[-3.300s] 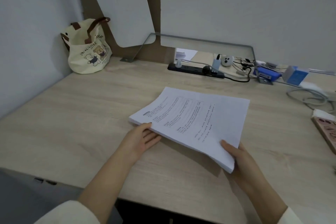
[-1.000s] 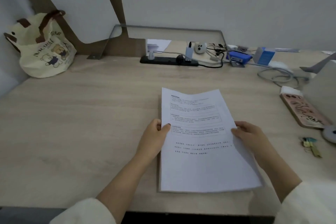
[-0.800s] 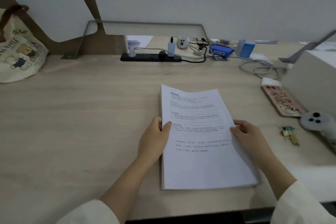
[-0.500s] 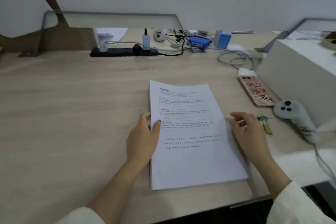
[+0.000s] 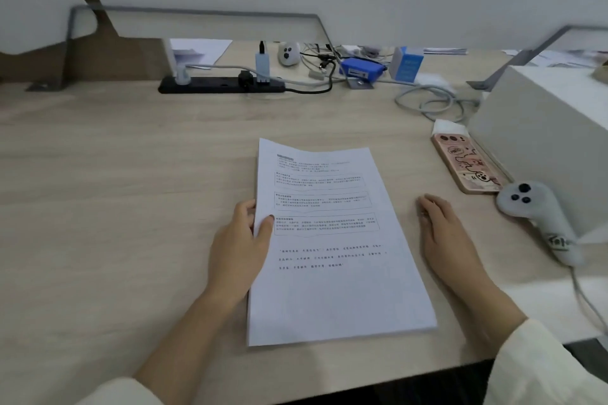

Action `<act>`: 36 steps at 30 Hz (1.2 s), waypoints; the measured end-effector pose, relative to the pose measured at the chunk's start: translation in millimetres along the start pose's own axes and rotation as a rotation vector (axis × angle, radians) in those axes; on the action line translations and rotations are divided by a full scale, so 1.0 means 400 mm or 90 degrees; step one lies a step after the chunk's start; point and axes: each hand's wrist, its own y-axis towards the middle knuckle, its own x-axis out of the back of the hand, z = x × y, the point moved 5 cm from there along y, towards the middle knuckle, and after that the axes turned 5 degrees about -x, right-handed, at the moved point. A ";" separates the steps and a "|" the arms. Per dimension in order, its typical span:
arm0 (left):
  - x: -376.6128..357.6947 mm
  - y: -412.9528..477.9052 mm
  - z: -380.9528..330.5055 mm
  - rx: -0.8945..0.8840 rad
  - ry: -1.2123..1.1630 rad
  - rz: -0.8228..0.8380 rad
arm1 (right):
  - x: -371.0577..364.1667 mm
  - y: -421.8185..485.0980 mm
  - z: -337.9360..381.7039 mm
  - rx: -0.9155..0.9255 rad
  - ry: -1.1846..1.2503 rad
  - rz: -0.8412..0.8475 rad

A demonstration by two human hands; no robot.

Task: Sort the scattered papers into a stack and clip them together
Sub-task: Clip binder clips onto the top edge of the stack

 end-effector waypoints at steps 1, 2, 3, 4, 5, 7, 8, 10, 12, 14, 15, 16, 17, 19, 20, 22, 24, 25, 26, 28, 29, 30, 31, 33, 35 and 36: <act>0.011 0.002 0.008 0.005 -0.006 -0.002 | -0.007 0.006 0.016 0.018 0.009 0.002; 0.026 0.003 0.017 0.012 -0.012 -0.005 | -0.015 0.011 0.031 0.033 0.018 0.005; 0.042 0.005 0.030 0.021 -0.016 -0.010 | -0.021 0.015 0.047 0.047 0.024 0.011; 0.061 0.006 0.044 0.030 -0.018 -0.016 | -0.028 0.021 0.062 0.061 0.030 0.018; 0.080 0.007 0.060 0.038 -0.018 -0.022 | -0.035 0.025 0.079 0.078 0.034 0.025; 0.122 0.008 0.092 0.052 -0.011 -0.032 | -0.053 0.033 0.118 0.117 0.044 0.044; 0.143 0.009 0.107 0.058 -0.007 -0.036 | -0.063 0.035 0.139 0.135 0.051 0.054; 0.183 0.008 0.138 0.071 -0.005 -0.048 | -0.084 0.038 0.182 0.164 0.066 0.071; 0.218 0.005 0.164 0.081 0.005 -0.067 | -0.098 0.041 0.220 0.183 0.075 0.068; 0.243 0.001 0.182 0.081 0.037 -0.089 | -0.106 0.046 0.248 0.188 0.081 0.049; 0.250 -0.001 0.187 0.076 0.055 -0.097 | -0.108 0.049 0.257 0.186 0.084 0.036; 0.254 -0.002 0.189 0.068 0.072 -0.103 | -0.109 0.051 0.264 0.185 0.088 0.024; 0.256 -0.004 0.189 0.059 0.090 -0.110 | -0.109 0.052 0.268 0.186 0.090 0.015; 0.258 -0.006 0.185 0.047 0.125 -0.126 | -0.107 0.051 0.274 0.191 0.089 -0.003; 0.259 -0.006 0.184 0.043 0.137 -0.132 | -0.106 0.049 0.276 0.194 0.089 -0.010; 0.260 -0.008 0.181 0.034 0.153 -0.136 | -0.103 0.046 0.275 0.196 0.094 -0.019; 0.262 -0.010 0.178 0.029 0.169 -0.138 | -0.101 0.045 0.274 0.194 0.097 -0.023; 0.264 -0.012 0.177 0.028 0.178 -0.142 | -0.098 0.046 0.273 0.192 0.098 -0.028; 0.266 -0.013 0.175 0.030 0.188 -0.146 | -0.094 0.045 0.273 0.189 0.101 -0.034; 0.270 -0.017 0.172 0.036 0.207 -0.158 | -0.086 0.041 0.275 0.184 0.101 -0.045; 0.272 -0.019 0.172 0.036 0.210 -0.165 | -0.079 0.036 0.278 0.184 0.106 -0.050; 0.273 -0.022 0.171 0.034 0.209 -0.173 | -0.072 0.030 0.281 0.184 0.117 -0.052; 0.274 -0.024 0.171 0.030 0.207 -0.179 | -0.062 0.022 0.287 0.176 0.139 -0.049; 0.277 -0.026 0.174 0.026 0.201 -0.184 | -0.037 0.006 0.303 0.128 0.233 -0.022; 0.284 -0.030 0.178 0.042 0.193 -0.182 | -0.007 -0.012 0.327 0.067 0.357 0.022; 0.289 -0.033 0.179 0.053 0.190 -0.182 | 0.010 -0.024 0.344 0.052 0.405 0.043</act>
